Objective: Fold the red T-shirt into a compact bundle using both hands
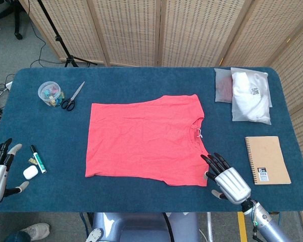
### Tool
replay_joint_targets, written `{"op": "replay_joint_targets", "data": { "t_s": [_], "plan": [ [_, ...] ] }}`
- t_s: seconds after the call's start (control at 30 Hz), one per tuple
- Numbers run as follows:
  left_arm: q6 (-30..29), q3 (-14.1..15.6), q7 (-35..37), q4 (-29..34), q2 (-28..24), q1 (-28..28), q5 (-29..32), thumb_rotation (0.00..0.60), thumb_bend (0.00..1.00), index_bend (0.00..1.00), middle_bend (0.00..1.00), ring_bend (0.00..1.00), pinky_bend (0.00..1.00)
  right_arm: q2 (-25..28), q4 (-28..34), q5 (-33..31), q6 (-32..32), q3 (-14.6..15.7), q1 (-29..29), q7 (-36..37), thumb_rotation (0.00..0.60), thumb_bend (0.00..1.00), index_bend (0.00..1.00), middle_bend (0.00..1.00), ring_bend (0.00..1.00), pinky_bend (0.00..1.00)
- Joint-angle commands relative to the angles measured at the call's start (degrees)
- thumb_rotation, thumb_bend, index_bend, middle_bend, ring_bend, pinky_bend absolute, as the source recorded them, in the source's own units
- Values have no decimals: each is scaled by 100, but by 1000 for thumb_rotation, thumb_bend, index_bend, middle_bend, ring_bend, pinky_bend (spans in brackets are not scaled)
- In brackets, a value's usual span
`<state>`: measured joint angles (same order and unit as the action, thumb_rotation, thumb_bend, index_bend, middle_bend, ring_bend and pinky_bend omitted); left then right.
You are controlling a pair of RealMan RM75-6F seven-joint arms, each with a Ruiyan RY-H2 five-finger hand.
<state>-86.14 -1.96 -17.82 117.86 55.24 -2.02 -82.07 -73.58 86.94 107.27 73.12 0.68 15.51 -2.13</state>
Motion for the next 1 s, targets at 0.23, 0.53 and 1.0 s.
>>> {"op": "replay_joint_targets", "data": {
  "t_s": [0.23,0.53,1.0],
  "plan": [
    [34,2,-66,4,31,-31,69,600,0,0,0,0,0,-363,-346,-434,-466,19,200,-442,600,148,436,0,0,0],
    [42,28,-99,23,41,-42,67,600,0,0,0,0,0,-610,-694,-665,-648,107,291,-675,600,182,436,0,0,0],
    [38,44,-63,-2,33,-44,85,600,0,0,0,0,0,-875,-966,-802,-668,171,398,-1063,600,181,436,0,0,0]
  ]
}}
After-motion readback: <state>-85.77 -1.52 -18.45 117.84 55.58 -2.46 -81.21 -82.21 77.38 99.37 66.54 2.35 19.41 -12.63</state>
